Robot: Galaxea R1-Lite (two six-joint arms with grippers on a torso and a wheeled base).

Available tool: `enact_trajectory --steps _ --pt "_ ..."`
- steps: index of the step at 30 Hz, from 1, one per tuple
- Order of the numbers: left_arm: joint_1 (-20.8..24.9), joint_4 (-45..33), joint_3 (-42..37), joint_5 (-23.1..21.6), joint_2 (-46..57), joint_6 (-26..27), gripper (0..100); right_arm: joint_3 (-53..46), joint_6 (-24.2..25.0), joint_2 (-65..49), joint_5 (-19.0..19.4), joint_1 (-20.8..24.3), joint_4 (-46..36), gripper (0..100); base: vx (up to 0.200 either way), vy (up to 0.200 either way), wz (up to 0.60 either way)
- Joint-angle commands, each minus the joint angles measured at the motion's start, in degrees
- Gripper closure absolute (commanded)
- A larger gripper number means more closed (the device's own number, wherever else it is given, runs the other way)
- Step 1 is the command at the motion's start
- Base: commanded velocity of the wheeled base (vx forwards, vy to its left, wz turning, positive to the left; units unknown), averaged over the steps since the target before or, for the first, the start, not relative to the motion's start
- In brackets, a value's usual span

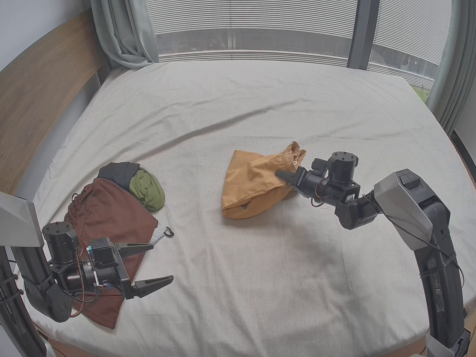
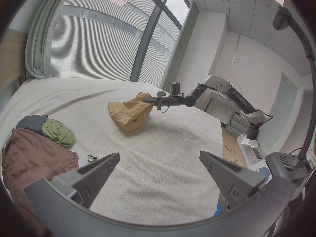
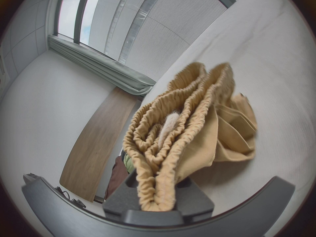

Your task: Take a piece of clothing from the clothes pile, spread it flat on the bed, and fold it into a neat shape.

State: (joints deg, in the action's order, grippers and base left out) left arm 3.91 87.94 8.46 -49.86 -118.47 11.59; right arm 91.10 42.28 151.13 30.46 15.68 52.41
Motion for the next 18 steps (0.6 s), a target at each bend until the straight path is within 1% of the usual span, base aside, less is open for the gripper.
enact_trajectory --steps 1,5,10,18 --pt "0.48 0.04 -0.55 0.03 0.08 -0.08 0 -13.58 0.00 -3.73 0.03 -0.30 8.68 100 0.000 0.000 0.00" --pt "0.57 -0.05 -0.64 0.11 -0.45 -0.08 0 -16.13 0.09 -3.38 -0.23 0.23 10.08 100 0.000 0.000 0.00" --pt "0.83 0.04 -0.55 0.11 -0.62 -0.08 0 -15.78 0.09 -0.22 -0.23 -0.03 12.10 100 0.000 0.000 0.00" --pt "0.92 0.04 -0.46 0.11 -0.80 -0.08 0 -16.04 0.09 -0.13 -0.32 -0.21 13.51 100 0.000 0.000 0.00"
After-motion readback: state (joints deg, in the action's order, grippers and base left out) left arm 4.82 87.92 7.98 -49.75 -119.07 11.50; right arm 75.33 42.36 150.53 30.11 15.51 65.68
